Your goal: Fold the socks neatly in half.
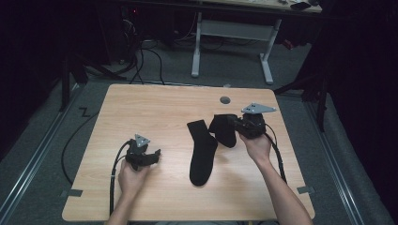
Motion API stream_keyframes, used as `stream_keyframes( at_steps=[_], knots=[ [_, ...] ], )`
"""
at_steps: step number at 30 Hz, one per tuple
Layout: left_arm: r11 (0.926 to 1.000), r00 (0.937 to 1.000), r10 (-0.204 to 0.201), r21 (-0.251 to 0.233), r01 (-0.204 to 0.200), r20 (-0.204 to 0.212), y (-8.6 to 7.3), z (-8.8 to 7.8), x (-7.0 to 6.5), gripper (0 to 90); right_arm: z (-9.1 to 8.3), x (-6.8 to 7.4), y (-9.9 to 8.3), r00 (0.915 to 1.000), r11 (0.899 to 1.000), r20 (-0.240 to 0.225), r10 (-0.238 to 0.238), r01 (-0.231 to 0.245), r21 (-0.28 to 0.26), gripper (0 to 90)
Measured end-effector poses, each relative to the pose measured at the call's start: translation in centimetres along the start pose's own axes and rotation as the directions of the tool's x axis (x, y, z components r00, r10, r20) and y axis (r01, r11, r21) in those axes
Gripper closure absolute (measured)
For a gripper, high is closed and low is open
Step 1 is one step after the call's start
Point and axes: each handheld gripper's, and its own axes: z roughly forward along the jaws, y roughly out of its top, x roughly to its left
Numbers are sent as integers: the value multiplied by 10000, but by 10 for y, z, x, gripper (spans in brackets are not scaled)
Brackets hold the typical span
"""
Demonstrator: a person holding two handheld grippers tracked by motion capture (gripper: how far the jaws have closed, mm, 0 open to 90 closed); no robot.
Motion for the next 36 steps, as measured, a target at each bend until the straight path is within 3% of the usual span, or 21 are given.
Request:
stream_keyframes(
  at_steps=[16, 26, 30, 36],
  knots=[
    [10000, 10000, 9, 4, -9, 8, 0, 0, 0, 315, 35, 10, 17, 9999, 9995, -149, 9, -4, 322, 885],
    [10000, 10000, 9, -1, -9, 9, 0, 0, 0, 315, 55, 13, 29, 9999, 9997, -117, 117, -115, 221, 884],
    [10000, 10000, -4, -5, 4, -3, 0, 0, 0, 314, 67, 13, 27, 9988, 9984, -319, 382, -369, 419, 883],
    [10000, 10000, 0, -1, 0, 0, 0, 0, 0, 314, 71, 24, 13, 9976, 9951, -674, 166, -99, 988, 878]
  ],
)
